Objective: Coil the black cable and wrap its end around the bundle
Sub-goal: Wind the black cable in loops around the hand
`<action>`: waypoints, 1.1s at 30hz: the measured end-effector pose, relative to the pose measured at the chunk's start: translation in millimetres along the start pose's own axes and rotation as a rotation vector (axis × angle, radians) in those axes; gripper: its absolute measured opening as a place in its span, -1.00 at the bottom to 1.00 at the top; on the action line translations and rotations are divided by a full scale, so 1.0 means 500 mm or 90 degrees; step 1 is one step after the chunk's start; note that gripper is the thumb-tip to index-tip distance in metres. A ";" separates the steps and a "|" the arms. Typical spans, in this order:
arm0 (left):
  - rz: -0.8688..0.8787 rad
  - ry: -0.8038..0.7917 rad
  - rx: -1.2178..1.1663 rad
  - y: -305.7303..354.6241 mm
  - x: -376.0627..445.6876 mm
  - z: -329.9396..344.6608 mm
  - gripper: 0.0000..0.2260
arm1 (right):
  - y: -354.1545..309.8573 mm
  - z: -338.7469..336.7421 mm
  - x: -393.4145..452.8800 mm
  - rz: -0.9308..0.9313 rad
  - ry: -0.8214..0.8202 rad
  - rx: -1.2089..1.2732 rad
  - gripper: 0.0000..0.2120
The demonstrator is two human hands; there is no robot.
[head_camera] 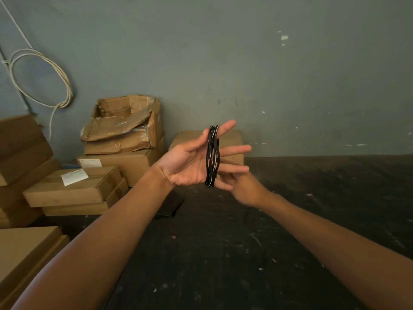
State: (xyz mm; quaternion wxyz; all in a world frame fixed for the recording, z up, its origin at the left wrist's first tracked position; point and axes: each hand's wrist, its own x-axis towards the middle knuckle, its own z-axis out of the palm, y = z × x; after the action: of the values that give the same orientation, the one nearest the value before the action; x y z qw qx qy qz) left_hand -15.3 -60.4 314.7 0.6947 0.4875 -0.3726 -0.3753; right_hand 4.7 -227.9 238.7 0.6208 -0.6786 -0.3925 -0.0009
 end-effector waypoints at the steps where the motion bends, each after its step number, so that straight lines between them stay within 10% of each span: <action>1: 0.011 0.008 -0.003 0.001 0.002 -0.004 -0.54 | 0.003 0.014 -0.004 0.006 -0.003 -0.010 -0.82; 23: 0.133 0.333 -0.050 0.016 -0.049 -0.110 -0.57 | -0.105 0.044 -0.044 0.081 -0.097 -0.464 -0.73; 33: -0.042 0.348 0.078 -0.021 -0.055 -0.105 -0.58 | -0.197 -0.026 0.022 0.031 -0.060 -0.608 -0.75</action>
State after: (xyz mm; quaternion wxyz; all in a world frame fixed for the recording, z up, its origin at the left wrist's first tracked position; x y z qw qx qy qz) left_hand 17.3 -18.0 287.3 0.7260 0.6236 -0.1778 -0.2290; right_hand -33.8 -240.5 329.9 0.2208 -0.8962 -0.3600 -0.1362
